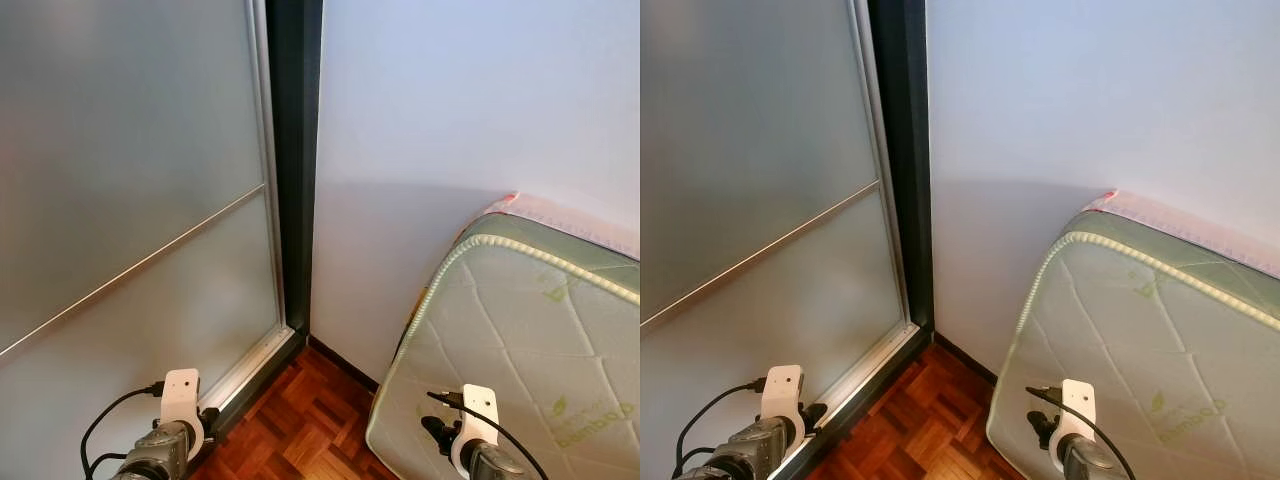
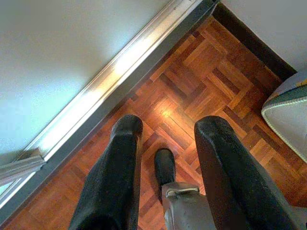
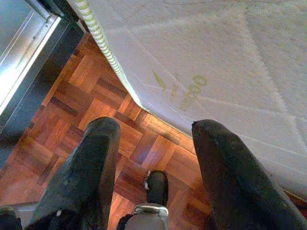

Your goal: Clean up the room

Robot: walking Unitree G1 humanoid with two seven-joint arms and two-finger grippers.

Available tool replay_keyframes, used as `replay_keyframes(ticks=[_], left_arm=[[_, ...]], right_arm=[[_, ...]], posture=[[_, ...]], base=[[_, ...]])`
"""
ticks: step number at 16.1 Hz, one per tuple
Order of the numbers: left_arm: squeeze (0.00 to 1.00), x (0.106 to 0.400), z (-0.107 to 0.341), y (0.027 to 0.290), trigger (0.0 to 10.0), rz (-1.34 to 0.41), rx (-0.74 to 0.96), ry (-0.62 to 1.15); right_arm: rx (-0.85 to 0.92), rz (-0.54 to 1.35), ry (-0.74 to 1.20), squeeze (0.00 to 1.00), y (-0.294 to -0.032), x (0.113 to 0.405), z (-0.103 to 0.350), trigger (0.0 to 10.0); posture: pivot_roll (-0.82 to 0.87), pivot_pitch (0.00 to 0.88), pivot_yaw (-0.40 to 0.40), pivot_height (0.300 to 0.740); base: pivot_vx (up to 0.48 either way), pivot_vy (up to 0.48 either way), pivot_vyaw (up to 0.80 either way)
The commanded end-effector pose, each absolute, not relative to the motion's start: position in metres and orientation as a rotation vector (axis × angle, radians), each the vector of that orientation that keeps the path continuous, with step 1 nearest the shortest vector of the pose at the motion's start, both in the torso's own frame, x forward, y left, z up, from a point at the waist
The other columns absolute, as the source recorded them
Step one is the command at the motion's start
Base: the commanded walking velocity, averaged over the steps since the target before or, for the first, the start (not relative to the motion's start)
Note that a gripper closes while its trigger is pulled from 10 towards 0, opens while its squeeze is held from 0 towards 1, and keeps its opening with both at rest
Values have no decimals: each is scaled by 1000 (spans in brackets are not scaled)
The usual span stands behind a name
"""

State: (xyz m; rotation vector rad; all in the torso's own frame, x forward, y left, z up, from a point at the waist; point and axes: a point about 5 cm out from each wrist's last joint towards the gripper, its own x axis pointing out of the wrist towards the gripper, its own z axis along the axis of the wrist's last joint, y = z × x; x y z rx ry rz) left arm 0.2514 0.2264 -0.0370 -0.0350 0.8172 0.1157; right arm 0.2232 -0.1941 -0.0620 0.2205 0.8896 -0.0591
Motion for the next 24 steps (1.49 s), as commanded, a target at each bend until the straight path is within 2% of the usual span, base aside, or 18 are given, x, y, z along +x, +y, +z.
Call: replay_keyframes(ticks=[1,17,21,24], left_arm=[[0,250,-38,226,10000,114,-30,831],[0,249,-39,225,10000,114,-33,833],[0,248,-40,225,10000,112,-31,835],[0,248,-40,224,10000,108,-38,838]], right_arm=[[230,-77,898,0,-197,221,-63,10000],[228,-67,904,0,-198,220,-63,10000],[225,-68,907,0,-199,219,-64,10000],[218,-58,926,0,-199,218,-65,10000]], posture=[[39,0,-47,730],[44,0,-55,730],[46,0,-60,730],[48,0,-63,730]], base=[[0,0,0],[-301,0,0],[0,0,0],[0,0,-665]])
